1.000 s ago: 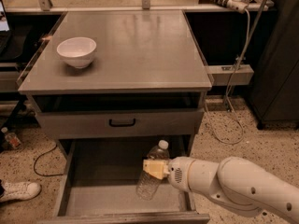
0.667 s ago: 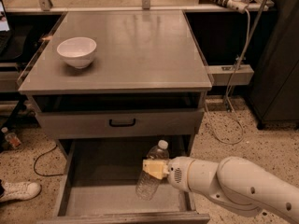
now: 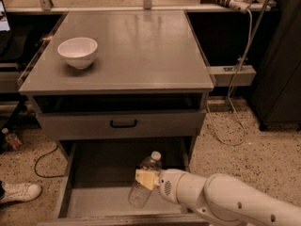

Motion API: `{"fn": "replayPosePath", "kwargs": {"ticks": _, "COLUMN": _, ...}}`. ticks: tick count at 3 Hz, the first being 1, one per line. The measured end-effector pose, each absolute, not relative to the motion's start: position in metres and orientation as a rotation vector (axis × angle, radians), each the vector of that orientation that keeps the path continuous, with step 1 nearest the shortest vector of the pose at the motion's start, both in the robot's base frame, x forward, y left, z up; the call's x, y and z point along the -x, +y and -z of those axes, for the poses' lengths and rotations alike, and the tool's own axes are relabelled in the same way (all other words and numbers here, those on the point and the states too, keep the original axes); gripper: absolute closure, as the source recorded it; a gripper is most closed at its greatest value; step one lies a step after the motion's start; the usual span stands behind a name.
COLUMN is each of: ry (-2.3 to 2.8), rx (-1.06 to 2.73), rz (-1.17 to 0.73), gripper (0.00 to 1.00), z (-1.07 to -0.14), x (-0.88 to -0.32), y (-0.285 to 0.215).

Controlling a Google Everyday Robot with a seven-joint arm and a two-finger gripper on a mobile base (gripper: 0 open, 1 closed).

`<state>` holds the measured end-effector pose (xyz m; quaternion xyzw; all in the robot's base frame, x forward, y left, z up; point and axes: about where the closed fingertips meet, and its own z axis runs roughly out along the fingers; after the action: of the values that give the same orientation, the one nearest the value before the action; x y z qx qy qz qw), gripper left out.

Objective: Place water bottle into middle drawer

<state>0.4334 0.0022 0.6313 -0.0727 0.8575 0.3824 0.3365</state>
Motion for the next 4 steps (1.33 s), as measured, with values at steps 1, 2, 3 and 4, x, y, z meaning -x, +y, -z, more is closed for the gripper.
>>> {"fn": "replayPosePath", "kwargs": {"ticks": 1, "ry": 2.193, "rx": 0.141, "rz": -0.945, "gripper": 1.0, "z": -0.614, "x": -0.449, "y": 0.01}}
{"fn": "replayPosePath", "kwargs": {"ticks": 2, "ry": 2.151, "rx": 0.127, "rz": -0.915, "gripper": 1.0, "z": -0.588, "x": -0.481, "y": 0.028}}
{"fn": "replayPosePath", "kwargs": {"ticks": 3, "ry": 2.153, "rx": 0.127, "rz": -0.918, "gripper": 1.0, "z": -0.587, "x": -0.481, "y": 0.03}}
{"fn": "replayPosePath", "kwargs": {"ticks": 4, "ry": 2.176, "rx": 0.118, "rz": -0.912, "gripper": 1.0, "z": -0.569, "x": -0.478, "y": 0.042}}
